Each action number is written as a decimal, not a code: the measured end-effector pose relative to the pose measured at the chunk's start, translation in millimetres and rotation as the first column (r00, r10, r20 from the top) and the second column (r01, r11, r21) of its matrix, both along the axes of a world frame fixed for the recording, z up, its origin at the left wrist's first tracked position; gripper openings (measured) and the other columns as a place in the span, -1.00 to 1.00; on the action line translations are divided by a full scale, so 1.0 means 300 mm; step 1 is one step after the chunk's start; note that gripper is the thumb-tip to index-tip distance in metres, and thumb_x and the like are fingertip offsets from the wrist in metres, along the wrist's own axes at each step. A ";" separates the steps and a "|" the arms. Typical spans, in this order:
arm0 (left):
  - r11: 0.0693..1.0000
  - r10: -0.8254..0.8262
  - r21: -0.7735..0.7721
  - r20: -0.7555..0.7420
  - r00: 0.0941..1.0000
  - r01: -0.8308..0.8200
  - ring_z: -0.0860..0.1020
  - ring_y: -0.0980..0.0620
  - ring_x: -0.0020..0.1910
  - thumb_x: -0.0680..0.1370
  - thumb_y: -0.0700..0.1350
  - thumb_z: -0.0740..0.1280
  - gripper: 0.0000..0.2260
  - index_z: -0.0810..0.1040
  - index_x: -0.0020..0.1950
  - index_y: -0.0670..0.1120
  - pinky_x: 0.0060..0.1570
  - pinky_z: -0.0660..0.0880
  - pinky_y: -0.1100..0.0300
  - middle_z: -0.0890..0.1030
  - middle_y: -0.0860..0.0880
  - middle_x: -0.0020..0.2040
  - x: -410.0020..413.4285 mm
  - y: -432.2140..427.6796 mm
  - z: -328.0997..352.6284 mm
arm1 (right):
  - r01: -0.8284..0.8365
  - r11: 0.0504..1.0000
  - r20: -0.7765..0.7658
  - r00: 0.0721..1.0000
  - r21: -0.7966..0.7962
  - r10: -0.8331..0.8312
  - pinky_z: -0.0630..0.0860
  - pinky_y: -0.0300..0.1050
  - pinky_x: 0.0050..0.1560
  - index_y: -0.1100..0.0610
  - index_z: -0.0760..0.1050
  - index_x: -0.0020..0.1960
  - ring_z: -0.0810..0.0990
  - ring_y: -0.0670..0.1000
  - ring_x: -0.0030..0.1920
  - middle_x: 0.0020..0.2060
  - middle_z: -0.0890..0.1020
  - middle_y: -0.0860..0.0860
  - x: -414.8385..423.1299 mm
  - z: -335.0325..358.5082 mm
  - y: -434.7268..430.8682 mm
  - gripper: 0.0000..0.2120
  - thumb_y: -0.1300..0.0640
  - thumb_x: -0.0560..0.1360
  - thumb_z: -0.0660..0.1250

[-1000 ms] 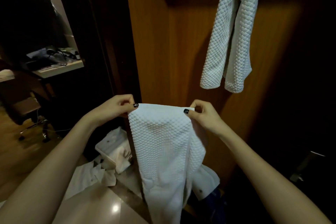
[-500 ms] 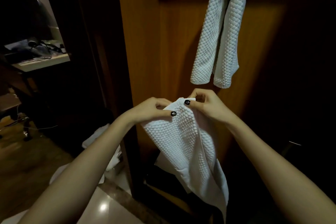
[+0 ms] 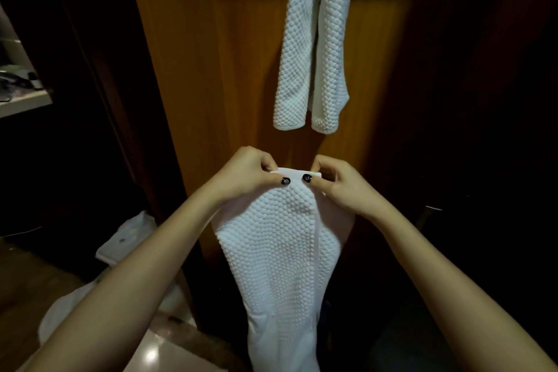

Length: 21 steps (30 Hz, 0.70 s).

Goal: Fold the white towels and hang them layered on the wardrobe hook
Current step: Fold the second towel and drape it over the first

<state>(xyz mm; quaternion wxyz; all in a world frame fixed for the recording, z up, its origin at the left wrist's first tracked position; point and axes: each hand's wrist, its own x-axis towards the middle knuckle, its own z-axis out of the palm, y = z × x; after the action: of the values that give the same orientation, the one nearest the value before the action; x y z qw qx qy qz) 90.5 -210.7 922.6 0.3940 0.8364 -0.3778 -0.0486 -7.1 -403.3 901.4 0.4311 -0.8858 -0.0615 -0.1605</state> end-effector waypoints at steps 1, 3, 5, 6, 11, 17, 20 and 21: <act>1.000 0.021 0.009 0.052 0.998 -0.021 0.60 0.13 -0.25 0.41 -0.05 0.53 -0.83 0.62 -0.34 -0.03 -0.26 0.49 0.23 0.64 0.05 -0.28 -0.001 0.001 0.008 | -0.003 1.000 -0.016 1.000 -0.016 0.003 0.34 -0.23 -0.25 0.17 0.43 -0.24 0.42 -0.20 -0.30 -0.37 0.49 -0.16 -0.006 -0.007 -0.001 -0.78 0.18 0.55 0.36; 0.997 0.047 0.053 0.150 0.988 -0.055 0.56 0.17 -0.31 0.39 -0.03 0.55 -0.80 0.60 -0.35 -0.05 -0.34 0.41 0.31 0.61 0.09 -0.34 -0.001 0.009 0.026 | -0.016 0.999 -0.058 0.998 -0.042 0.013 0.31 -0.18 -0.25 0.20 0.42 -0.24 0.38 -0.19 -0.31 -0.38 0.46 -0.13 -0.013 -0.016 0.004 -0.76 0.16 0.56 0.35; 0.990 0.063 0.108 0.232 0.971 -0.090 0.53 0.18 -0.35 0.37 -0.02 0.55 -0.77 0.58 -0.38 -0.05 -0.39 0.35 0.30 0.58 0.10 -0.38 -0.001 0.019 0.031 | -0.024 0.998 -0.095 0.995 -0.058 0.018 0.28 -0.24 -0.29 0.16 0.43 -0.26 0.37 -0.22 -0.35 -0.42 0.43 -0.16 -0.008 -0.020 0.017 -0.75 0.15 0.56 0.35; 0.985 0.082 0.123 0.261 0.962 -0.118 0.52 0.18 -0.36 0.37 0.00 0.55 -0.75 0.57 -0.40 -0.04 -0.40 0.32 0.29 0.57 0.10 -0.40 -0.001 0.025 0.029 | -0.023 0.997 -0.108 0.994 -0.075 0.015 0.27 -0.27 -0.31 0.15 0.43 -0.26 0.37 -0.22 -0.37 -0.44 0.43 -0.18 -0.003 -0.019 0.028 -0.75 0.14 0.56 0.36; 0.980 0.077 0.162 0.228 0.971 -0.116 0.46 0.21 -0.38 0.37 0.04 0.54 -0.73 0.55 -0.40 -0.03 -0.36 0.28 0.28 0.54 0.11 -0.40 0.031 0.119 0.025 | -0.043 0.997 -0.040 0.998 -0.070 0.041 0.30 -0.33 -0.29 0.03 0.41 -0.33 0.40 -0.23 -0.35 -0.42 0.45 -0.16 0.036 -0.009 0.108 -0.70 0.19 0.55 0.37; 0.968 -0.087 0.234 -0.047 0.995 0.096 0.60 0.11 -0.06 0.44 -0.03 0.51 -0.87 0.72 -0.13 -0.07 -0.02 0.45 0.14 0.68 -0.01 -0.03 0.052 0.204 0.043 | -0.176 0.983 -0.004 0.984 -0.057 0.176 0.35 -0.18 -0.21 0.25 0.51 -0.24 0.43 -0.16 -0.27 -0.33 0.53 0.00 0.103 0.030 0.195 -0.81 0.25 0.55 0.36; 0.989 0.083 0.130 -0.069 0.994 -0.074 0.52 0.11 -0.30 0.36 -0.01 0.57 -0.81 0.68 -0.30 -0.10 -0.26 0.38 0.13 0.66 -0.15 -0.22 0.058 0.205 0.014 | -0.144 0.987 0.011 0.989 -0.066 0.145 0.38 -0.11 -0.20 0.24 0.52 -0.25 0.45 -0.14 -0.28 -0.35 0.54 0.03 0.116 0.039 0.205 -0.80 0.23 0.55 0.35; 0.988 0.122 0.100 -0.044 0.992 -0.117 0.50 0.15 -0.35 0.35 -0.01 0.58 -0.80 0.66 -0.35 -0.09 -0.30 0.37 0.16 0.64 -0.09 -0.29 0.058 0.201 0.002 | -0.132 0.989 0.003 0.991 -0.072 0.132 0.38 -0.11 -0.19 0.20 0.52 -0.26 0.45 -0.14 -0.28 -0.36 0.54 0.02 0.116 0.043 0.199 -0.79 0.22 0.55 0.36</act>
<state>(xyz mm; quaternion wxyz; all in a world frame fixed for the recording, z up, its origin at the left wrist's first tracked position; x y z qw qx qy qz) 108.0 -150.3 923.2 0.3646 0.8742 -0.3140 -0.0641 27.8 -343.6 914.3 0.4085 -0.8941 -0.1273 -0.1327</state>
